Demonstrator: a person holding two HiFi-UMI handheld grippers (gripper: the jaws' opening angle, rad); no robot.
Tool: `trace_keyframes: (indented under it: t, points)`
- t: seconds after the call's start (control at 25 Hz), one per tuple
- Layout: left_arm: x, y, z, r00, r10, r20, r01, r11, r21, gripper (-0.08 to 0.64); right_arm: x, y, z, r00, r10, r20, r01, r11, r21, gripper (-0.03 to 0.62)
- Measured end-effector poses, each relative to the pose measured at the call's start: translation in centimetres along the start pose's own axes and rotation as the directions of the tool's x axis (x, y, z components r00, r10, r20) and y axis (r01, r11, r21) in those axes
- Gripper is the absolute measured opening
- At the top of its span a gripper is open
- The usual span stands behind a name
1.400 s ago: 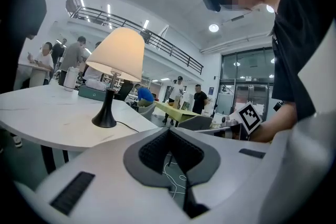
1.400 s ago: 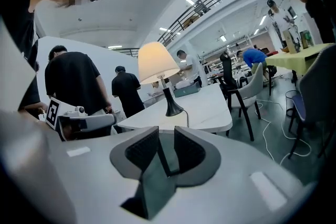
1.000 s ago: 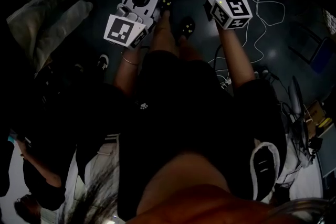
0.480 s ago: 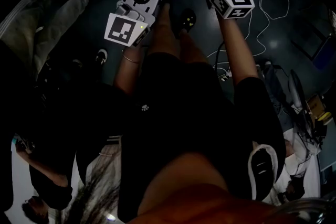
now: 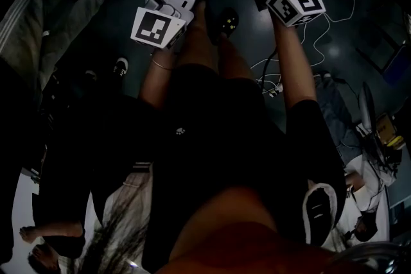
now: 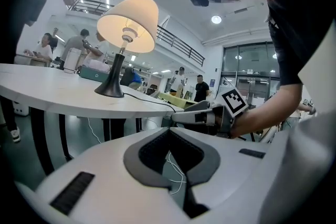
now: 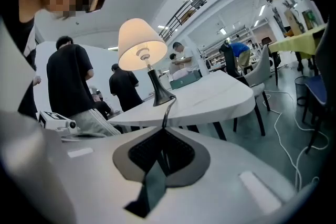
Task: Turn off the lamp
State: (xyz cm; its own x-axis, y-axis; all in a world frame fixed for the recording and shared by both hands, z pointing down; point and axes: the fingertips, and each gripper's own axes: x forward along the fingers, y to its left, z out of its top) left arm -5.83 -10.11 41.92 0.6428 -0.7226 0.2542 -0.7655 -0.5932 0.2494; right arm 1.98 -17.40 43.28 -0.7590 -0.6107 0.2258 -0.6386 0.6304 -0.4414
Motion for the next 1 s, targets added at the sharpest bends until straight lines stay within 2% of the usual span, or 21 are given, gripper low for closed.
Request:
trace_keyframes:
  t: [0.32, 0.44, 0.6, 0.84, 0.92, 1.0]
  points:
    - [1.5, 0.7, -1.1, 1.000, -0.027, -0.016, 0.027, 0.999, 0.043, 0.006, 0.1, 1.9, 2.8, 0.988, 0.138, 0.072, -0.148, 0.977, 0.151, 0.011]
    - [2.2, 0.3, -0.9, 1.000, -0.028, -0.005, 0.028, 0.998, 0.057, 0.008, -0.3, 2.5, 3.4, 0.982, 0.168, 0.081, -0.178, 0.973, 0.145, 0.012]
    - [3.2, 0.3, -0.9, 0.999, -0.036, -0.006, 0.036, 0.997, 0.065, 0.008, -0.6, 2.8, 4.2, 0.975, 0.189, 0.119, -0.210, 0.958, 0.197, 0.011]
    - [4.7, -1.2, -0.8, 0.995, -0.091, -0.030, 0.094, 0.989, 0.118, 0.009, -1.6, 3.2, 4.7, 0.969, 0.199, 0.147, -0.230, 0.944, 0.236, 0.012]
    - [5.2, -1.9, -0.9, 0.992, -0.117, -0.041, 0.121, 0.985, 0.120, 0.070, -1.8, 3.3, 4.9, 0.968, 0.199, 0.155, -0.232, 0.942, 0.241, 0.012]
    - [5.6, -2.5, -0.9, 0.989, -0.138, -0.048, 0.142, 0.983, 0.118, 0.077, -1.9, 3.5, 4.9, 0.966, 0.201, 0.160, -0.237, 0.939, 0.248, 0.012]
